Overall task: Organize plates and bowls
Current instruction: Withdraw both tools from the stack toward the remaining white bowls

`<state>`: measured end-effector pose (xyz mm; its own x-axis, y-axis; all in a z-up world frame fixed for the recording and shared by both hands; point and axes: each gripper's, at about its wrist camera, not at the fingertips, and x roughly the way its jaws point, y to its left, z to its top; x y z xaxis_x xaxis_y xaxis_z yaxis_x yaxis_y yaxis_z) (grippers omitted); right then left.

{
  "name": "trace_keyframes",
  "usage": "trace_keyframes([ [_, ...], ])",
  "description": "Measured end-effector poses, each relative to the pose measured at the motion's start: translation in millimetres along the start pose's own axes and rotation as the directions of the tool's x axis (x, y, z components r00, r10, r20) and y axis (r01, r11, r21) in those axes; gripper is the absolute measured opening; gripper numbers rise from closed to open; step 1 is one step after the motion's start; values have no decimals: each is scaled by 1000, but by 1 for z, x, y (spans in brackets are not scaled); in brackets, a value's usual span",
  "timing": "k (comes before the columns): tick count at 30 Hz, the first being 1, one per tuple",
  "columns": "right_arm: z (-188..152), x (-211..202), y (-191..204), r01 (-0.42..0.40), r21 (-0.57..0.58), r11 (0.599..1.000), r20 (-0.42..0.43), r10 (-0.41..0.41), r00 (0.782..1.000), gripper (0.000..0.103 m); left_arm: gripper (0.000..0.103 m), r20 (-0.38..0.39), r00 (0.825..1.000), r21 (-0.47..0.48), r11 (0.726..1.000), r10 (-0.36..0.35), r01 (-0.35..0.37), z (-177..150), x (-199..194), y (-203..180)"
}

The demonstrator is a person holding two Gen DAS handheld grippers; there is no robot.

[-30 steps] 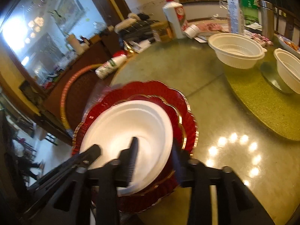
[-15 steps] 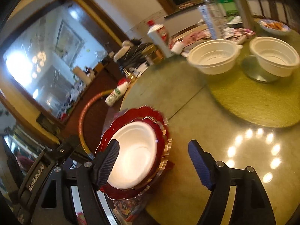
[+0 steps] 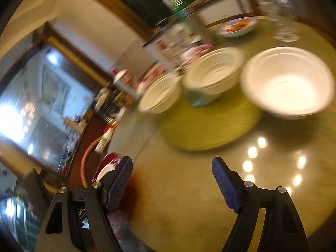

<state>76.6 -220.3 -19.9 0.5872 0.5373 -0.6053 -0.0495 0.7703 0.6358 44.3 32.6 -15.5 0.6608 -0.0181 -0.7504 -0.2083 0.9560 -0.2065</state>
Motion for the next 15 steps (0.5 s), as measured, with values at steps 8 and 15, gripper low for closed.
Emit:
trace_keyframes([
  [8,35,-47,-88,85,215,973,93,-107,990,82,82,-157,970,87,976,-184,199,8,41,-111],
  [15,65,-36,-140,121,338,933,69,-153,986,81,82,-193,964,82,976,-181,200,20,80,-169],
])
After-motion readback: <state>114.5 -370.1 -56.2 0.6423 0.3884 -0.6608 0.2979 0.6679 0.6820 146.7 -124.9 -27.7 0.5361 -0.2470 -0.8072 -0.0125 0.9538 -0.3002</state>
